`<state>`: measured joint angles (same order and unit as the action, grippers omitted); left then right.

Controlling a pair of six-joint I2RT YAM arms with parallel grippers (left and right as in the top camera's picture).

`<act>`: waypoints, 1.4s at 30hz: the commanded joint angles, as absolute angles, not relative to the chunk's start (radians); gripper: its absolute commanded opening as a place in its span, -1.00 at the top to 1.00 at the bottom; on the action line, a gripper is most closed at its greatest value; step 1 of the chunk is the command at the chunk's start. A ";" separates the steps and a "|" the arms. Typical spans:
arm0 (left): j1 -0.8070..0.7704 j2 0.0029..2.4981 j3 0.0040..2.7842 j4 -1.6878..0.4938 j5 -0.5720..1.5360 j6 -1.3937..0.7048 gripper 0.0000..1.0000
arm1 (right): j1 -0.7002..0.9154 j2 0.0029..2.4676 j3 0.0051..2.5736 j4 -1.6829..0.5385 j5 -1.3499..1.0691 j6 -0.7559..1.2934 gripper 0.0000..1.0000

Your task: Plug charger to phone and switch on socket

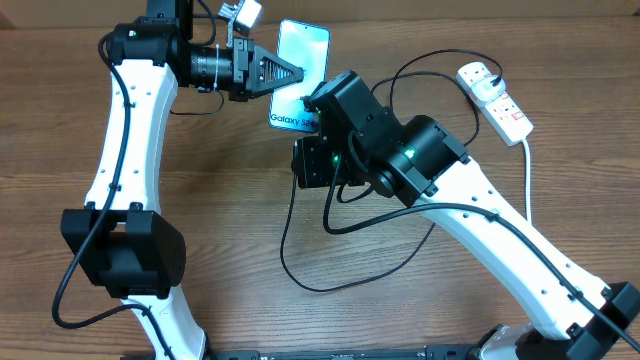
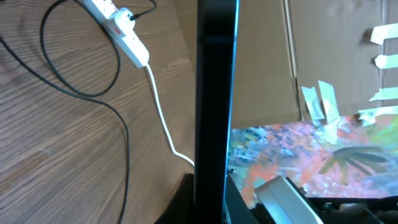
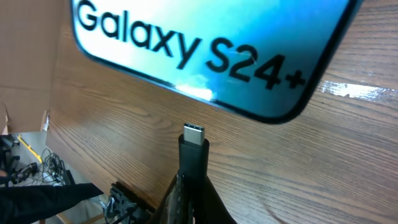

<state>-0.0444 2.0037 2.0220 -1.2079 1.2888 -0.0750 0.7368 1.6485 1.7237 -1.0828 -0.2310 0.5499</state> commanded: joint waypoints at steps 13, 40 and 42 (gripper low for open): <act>-0.081 1.990 2.039 -1.208 1.275 -0.067 0.92 | 0.747 1.641 1.722 -1.056 -0.237 0.554 0.93; -0.078 1.990 2.039 -1.208 1.276 -0.086 0.92 | 0.744 1.641 1.722 -1.055 -0.182 0.554 0.93; -0.078 1.990 2.039 -1.208 1.276 -0.086 0.92 | 0.744 1.641 1.722 -1.055 -0.174 0.554 0.93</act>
<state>-0.0784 2.0037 2.0220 -1.2083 1.2438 -0.0753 0.7403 1.6485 1.7237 -1.0630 -0.1982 0.5503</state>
